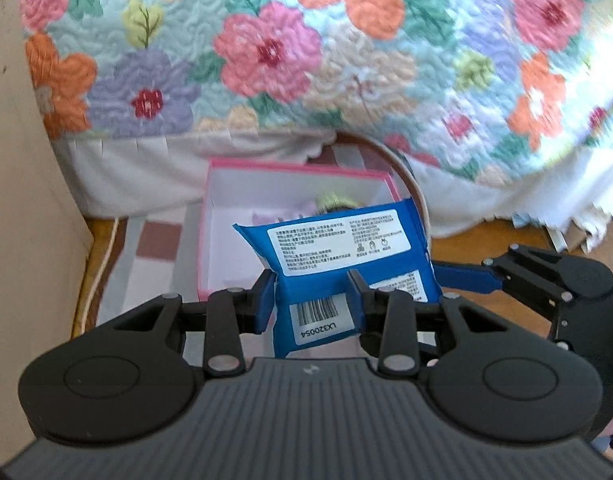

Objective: Organize objects
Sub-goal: 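Lift the wet-wipe pack with the left tool over the pink box, then lower the wet-wipe pack into the box and open the left tool, then lift the left tool out of the box toward the clear floss-pick box, then lower the left tool and grasp the clear floss-pick box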

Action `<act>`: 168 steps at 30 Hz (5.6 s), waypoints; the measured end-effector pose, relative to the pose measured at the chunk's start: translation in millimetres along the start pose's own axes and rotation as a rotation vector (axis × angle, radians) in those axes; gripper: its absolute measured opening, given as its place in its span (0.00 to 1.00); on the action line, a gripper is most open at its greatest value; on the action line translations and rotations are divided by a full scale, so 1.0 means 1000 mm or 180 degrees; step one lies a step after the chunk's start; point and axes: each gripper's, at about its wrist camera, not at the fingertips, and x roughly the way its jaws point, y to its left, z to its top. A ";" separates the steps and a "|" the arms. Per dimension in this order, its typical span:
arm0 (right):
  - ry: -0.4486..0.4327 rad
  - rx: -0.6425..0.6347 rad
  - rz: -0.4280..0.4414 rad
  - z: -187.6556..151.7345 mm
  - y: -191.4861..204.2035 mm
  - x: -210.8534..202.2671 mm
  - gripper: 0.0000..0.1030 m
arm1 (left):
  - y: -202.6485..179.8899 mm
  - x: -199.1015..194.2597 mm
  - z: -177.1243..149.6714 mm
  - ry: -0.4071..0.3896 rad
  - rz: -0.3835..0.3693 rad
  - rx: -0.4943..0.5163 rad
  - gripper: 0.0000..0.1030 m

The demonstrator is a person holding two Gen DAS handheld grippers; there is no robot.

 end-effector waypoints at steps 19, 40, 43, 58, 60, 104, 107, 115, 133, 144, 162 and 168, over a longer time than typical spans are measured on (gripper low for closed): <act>0.0399 0.0605 0.0104 0.022 -0.115 0.183 0.47 | 0.059 0.209 0.057 0.0457 0.0350 -0.0301 0.35; 0.0762 0.1200 0.0166 0.004 -0.135 0.246 0.17 | 0.072 0.239 0.049 0.0373 0.0489 -0.0533 0.50; 0.0764 0.1271 0.0204 0.004 -0.129 0.251 0.17 | 0.072 0.235 0.049 0.0370 0.0425 -0.0623 0.50; 0.0736 0.1063 0.0095 -0.003 -0.124 0.184 0.30 | 0.056 0.178 0.037 0.0585 0.0466 -0.0270 0.52; 0.0719 0.0962 0.0097 0.001 -0.117 0.165 0.33 | 0.050 0.162 0.035 0.0586 0.0469 -0.0172 0.55; 0.0375 0.0412 0.0155 -0.096 -0.017 -0.064 0.91 | -0.032 0.005 -0.093 0.0617 -0.0059 0.0663 0.90; 0.0357 0.0694 0.0076 -0.114 -0.026 -0.055 0.91 | -0.037 0.023 -0.100 0.0593 -0.0044 0.0632 0.90; 0.0265 0.0761 -0.0295 -0.151 -0.037 -0.028 0.91 | -0.046 0.081 -0.105 0.0504 -0.0214 0.0543 0.90; 0.0247 0.0641 -0.0574 -0.186 -0.087 0.056 0.91 | -0.053 0.204 -0.118 0.0603 -0.0587 0.0079 0.83; 0.0351 0.0720 -0.0568 -0.199 -0.098 0.080 0.91 | -0.058 0.221 -0.130 0.0684 -0.0825 -0.0178 0.50; 0.0605 0.0389 -0.0330 -0.212 -0.043 0.069 0.93 | -0.018 0.184 -0.166 0.1232 -0.0888 -0.0587 0.50; 0.0592 0.0527 -0.0301 -0.215 -0.050 0.073 0.93 | -0.004 0.190 -0.172 0.1138 -0.0923 -0.0710 0.45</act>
